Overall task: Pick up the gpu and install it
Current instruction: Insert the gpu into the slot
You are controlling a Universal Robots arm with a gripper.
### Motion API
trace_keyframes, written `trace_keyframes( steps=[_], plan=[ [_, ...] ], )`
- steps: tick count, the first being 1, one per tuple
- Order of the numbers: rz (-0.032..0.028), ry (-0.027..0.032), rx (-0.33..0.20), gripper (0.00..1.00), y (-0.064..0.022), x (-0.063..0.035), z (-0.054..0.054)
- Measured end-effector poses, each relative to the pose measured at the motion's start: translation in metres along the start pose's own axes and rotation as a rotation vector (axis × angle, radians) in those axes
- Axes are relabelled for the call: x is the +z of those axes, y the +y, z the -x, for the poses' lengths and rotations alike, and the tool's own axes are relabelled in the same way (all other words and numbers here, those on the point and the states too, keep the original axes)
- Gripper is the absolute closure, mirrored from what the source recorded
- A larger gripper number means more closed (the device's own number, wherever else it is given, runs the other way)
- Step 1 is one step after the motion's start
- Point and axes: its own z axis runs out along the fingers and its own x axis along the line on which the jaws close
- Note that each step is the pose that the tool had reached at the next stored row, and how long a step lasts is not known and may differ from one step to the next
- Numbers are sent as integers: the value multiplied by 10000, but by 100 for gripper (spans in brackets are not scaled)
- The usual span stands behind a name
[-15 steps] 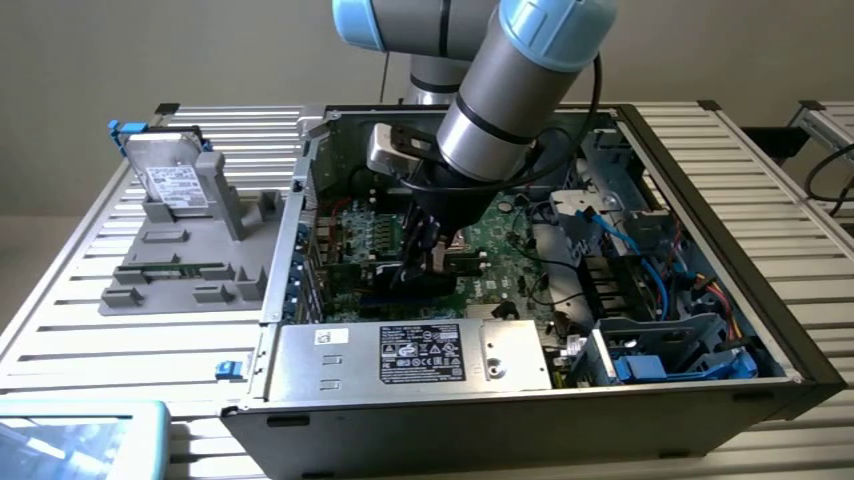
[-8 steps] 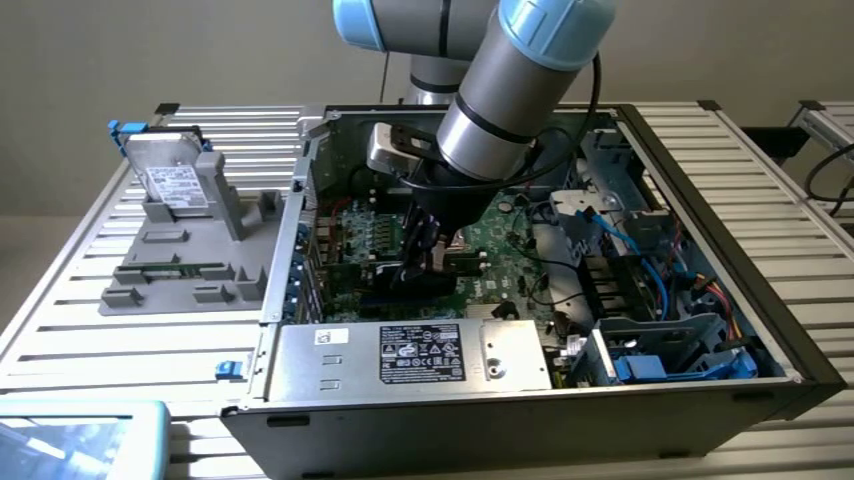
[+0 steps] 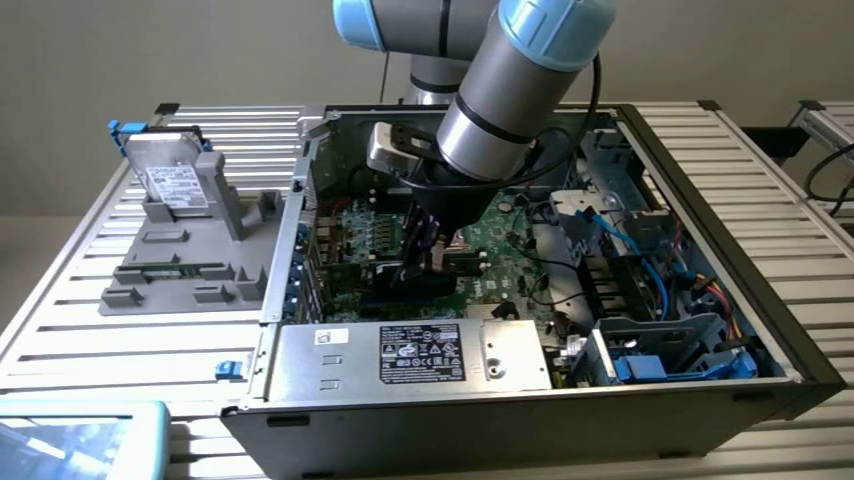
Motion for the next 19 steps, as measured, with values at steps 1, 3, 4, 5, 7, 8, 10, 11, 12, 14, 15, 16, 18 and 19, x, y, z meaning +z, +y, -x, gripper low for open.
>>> trace_keyframes(
  steps=[1,3,4,5,7,8,10,11,12,14,15,16,18,19],
  plan=[
    [1,-16,42,72,0,0,0],
    [2,-34,82,72,-1,1,1],
    [2,-34,82,72,-1,1,1],
    [3,-30,84,72,-1,1,0],
    [2,-24,86,72,-1,1,0],
    [2,-23,87,72,-1,1,0],
    [2,-22,87,72,-1,2,0],
    [2,-21,88,72,-1,2,0],
    [2,-20,88,72,-1,3,0],
    [1,-17,89,72,-2,5,0],
    [1,-15,90,72,-3,7,0],
    [2,-10,92,72,-4,8,0],
    [1,-2,95,72,-3,11,0],
    [1,4,98,72,-3,12,0]
  ],
)
